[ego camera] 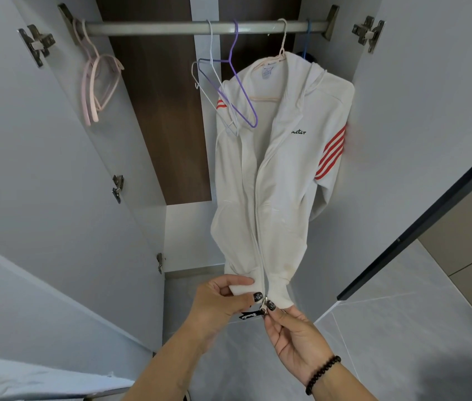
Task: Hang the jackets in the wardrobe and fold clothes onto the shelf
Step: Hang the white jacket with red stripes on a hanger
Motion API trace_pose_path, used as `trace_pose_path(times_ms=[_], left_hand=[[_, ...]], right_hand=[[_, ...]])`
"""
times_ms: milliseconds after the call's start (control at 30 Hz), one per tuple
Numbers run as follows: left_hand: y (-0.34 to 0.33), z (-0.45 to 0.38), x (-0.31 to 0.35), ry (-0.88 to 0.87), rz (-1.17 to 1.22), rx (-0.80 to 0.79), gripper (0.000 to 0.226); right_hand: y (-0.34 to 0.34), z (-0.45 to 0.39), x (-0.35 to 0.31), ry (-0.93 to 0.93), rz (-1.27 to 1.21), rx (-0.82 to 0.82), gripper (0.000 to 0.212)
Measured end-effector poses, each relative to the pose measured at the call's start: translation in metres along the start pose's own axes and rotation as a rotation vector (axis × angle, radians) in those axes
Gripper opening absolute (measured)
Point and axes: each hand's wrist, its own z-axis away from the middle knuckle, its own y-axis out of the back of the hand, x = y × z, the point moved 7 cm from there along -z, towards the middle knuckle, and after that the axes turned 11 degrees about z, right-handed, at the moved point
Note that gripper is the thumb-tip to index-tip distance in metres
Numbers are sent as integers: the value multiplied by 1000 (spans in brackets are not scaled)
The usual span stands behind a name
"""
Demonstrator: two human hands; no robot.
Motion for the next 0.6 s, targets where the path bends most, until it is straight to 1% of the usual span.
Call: trace_pose_path(times_ms=[100, 167, 300, 367, 500, 533, 600], left_hand=[[0, -1, 2, -11, -47, -14, 26], [-1, -1, 3, -12, -86, -40, 25], [0, -2, 5, -8, -159, -78, 26], [1, -3, 6, -15, -196, -82, 28], [3, -4, 1, -31, -217, -80, 26], [4, -4, -1, -34, -212, -71, 26], [7, -6, -5, -46, -228, -52, 25]], right_hand=[[1, 0, 0, -6, 4, 20, 20], [0, -1, -1, 3, 16, 43, 24], [-3, -1, -8, 37, 81, 78, 28], [-3, -2, -8, 45, 111, 95, 23], [-9, -3, -5, 22, 193, 105, 3], [-13, -3, -4, -4, 238, 94, 4], [-15, -2, 0, -88, 367, 68, 19]])
